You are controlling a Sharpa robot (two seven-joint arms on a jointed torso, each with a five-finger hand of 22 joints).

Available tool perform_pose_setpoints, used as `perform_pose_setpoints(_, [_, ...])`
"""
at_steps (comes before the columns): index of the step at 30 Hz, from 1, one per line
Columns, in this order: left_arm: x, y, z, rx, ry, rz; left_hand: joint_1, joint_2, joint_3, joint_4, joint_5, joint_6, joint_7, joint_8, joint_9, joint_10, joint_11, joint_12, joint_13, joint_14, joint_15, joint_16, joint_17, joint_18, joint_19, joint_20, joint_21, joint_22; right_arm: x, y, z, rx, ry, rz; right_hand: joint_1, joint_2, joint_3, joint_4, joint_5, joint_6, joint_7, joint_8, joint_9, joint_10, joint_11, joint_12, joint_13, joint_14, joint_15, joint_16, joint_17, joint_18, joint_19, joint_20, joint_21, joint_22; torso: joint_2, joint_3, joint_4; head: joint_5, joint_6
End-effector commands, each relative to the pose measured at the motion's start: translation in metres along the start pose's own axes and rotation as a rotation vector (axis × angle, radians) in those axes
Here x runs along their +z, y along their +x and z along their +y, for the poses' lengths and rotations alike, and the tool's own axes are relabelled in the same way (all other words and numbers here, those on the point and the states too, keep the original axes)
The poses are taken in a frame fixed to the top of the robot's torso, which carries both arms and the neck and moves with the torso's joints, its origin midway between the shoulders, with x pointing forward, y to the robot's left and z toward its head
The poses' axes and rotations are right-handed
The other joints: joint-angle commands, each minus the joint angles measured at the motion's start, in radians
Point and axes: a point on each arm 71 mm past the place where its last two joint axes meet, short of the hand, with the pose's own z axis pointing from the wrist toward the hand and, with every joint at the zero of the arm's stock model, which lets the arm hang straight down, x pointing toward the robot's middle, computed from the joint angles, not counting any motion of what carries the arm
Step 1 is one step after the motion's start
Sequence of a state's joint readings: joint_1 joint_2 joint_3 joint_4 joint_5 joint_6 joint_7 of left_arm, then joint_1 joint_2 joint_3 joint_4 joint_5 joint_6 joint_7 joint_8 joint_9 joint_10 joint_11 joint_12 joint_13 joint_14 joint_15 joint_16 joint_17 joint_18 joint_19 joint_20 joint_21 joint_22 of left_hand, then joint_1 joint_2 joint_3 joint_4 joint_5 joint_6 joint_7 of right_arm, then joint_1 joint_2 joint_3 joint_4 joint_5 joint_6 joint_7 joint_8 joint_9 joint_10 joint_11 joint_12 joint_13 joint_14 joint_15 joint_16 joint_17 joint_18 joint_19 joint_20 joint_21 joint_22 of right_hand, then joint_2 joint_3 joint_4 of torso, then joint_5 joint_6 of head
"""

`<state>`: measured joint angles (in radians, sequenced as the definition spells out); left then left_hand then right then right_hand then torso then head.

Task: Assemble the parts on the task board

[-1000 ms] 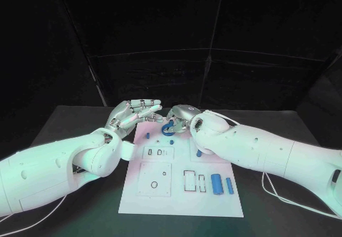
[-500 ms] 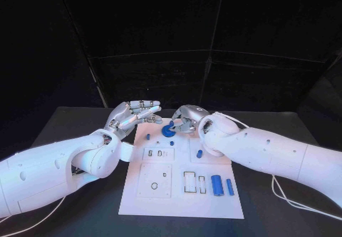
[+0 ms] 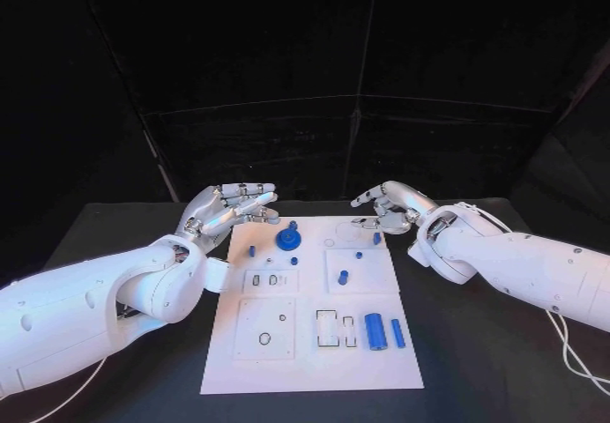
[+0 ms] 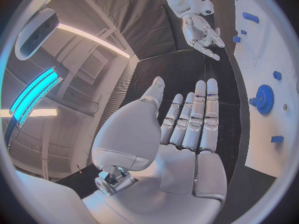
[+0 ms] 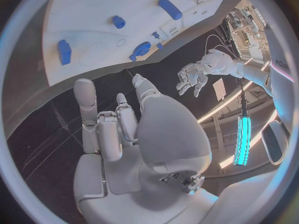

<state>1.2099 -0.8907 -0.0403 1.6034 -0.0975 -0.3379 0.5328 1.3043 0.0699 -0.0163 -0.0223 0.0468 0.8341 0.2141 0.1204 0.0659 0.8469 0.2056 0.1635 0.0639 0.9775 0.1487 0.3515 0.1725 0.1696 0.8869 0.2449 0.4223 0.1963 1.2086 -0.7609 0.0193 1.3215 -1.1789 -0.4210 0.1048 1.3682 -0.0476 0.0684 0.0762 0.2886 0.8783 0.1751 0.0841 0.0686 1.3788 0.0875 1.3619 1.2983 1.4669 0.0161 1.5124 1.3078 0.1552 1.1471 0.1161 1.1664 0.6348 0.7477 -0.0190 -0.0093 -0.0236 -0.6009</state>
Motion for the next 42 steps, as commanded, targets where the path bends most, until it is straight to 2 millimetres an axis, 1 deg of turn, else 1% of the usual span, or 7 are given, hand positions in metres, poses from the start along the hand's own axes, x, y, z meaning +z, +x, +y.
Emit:
perform_pose_setpoints(1, [0.001,0.001,-0.001,0.001,0.014,0.014,-0.003,0.010,0.000,-0.005,0.003,-0.005,0.040,-0.004,-0.001,-0.007,-0.001,-0.004,-0.001,-0.007,-0.002,0.000,0.001,0.008,-0.005,0.001,0.005,0.001,-0.005,-0.006,-0.005,0.082,-0.018,0.007,0.020,-0.002,0.001,-0.014,0.006,-0.005,0.003,-0.006,-0.001,-0.008,0.000,-0.004,-0.002,0.068,-0.007,-0.002,0.105,0.004,-0.005,-0.002,-0.005,0.001,-0.001,0.0060,-0.0078,-0.021,0.002])
perform_pose_setpoints(5, [0.002,0.002,0.000,0.000,0.014,0.016,-0.003,0.010,0.000,-0.005,0.003,-0.005,0.040,-0.004,-0.001,-0.007,-0.001,-0.004,-0.001,-0.007,-0.002,0.000,0.001,0.008,-0.005,0.001,0.005,0.001,-0.011,-0.013,-0.020,0.076,0.025,0.006,0.025,-0.005,0.000,-0.021,0.004,-0.010,0.004,-0.009,-0.001,-0.008,0.001,-0.004,-0.002,0.069,-0.006,-0.002,0.107,0.003,-0.004,-0.001,-0.004,0.002,0.000,0.0067,-0.0085,-0.037,-0.001])
perform_pose_setpoints(8, [0.003,0.002,0.000,0.000,0.014,0.015,-0.003,0.010,0.000,-0.005,0.003,-0.005,0.040,-0.004,-0.001,-0.007,-0.001,-0.004,-0.001,-0.007,-0.002,0.000,0.001,0.008,-0.005,0.001,0.005,0.001,-0.016,-0.011,-0.029,0.076,0.047,0.013,0.027,-0.006,-0.001,-0.023,0.004,-0.012,0.004,-0.010,-0.002,-0.006,0.002,-0.002,0.000,0.070,-0.006,0.000,0.110,0.003,-0.003,-0.001,-0.004,0.003,0.001,0.0111,-0.0109,-0.040,-0.004])
perform_pose_setpoints(15, [0.004,0.002,0.002,0.001,0.012,0.014,-0.002,0.010,0.000,-0.006,0.003,-0.005,0.040,-0.004,-0.001,-0.007,-0.001,-0.004,-0.001,-0.008,-0.002,0.000,0.001,0.008,-0.005,0.001,0.005,0.001,-0.023,0.000,-0.040,0.078,0.067,0.049,0.032,-0.012,-0.005,-0.032,-0.001,-0.013,0.005,-0.010,-0.001,-0.005,0.002,0.000,0.003,0.071,-0.005,0.000,0.112,0.003,-0.002,-0.001,-0.004,0.003,0.000,0.0075,-0.0080,-0.056,-0.012])
perform_pose_setpoints(19, [0.004,0.001,0.002,0.002,0.010,0.012,-0.002,0.010,0.000,-0.006,0.003,-0.005,0.040,-0.004,-0.001,-0.006,-0.001,-0.004,-0.001,-0.008,-0.002,0.000,0.001,0.008,-0.005,0.001,0.005,0.001,-0.024,0.005,-0.046,0.072,0.080,0.060,0.039,-0.015,-0.007,-0.040,-0.005,-0.015,0.005,-0.011,-0.001,-0.005,0.002,0.000,0.002,0.071,-0.005,0.001,0.115,0.003,-0.002,-0.001,-0.004,0.003,0.001,0.0097,-0.0078,-0.058,-0.014])
perform_pose_setpoints(24, [0.004,0.000,0.002,0.002,0.009,0.011,-0.002,0.010,0.000,-0.006,0.003,-0.005,0.040,-0.004,-0.001,-0.006,-0.001,-0.004,-0.001,-0.008,-0.002,0.000,0.001,0.008,-0.005,0.001,0.005,0.001,-0.024,0.005,-0.051,0.062,0.095,0.056,0.040,-0.015,-0.007,-0.042,-0.007,-0.015,0.005,-0.011,-0.001,-0.006,0.003,0.000,0.002,0.072,-0.005,0.002,0.116,0.003,-0.003,-0.001,-0.004,0.002,0.000,0.0065,-0.0061,-0.059,-0.014])
perform_pose_setpoints(42, [0.004,0.001,0.003,-0.001,0.004,0.016,-0.002,0.010,0.000,-0.007,0.003,-0.005,0.039,-0.004,-0.001,-0.006,-0.001,-0.004,-0.001,-0.009,-0.002,0.000,0.001,0.008,-0.006,0.002,0.005,0.001,-0.021,0.010,-0.062,0.004,0.134,0.089,0.051,0.000,-0.011,-0.062,-0.060,-0.018,0.007,-0.010,0.000,-0.005,0.004,0.002,0.004,0.073,-0.003,0.004,0.122,0.003,-0.001,0.001,-0.003,0.002,0.000,0.0063,-0.0059,-0.066,-0.020])
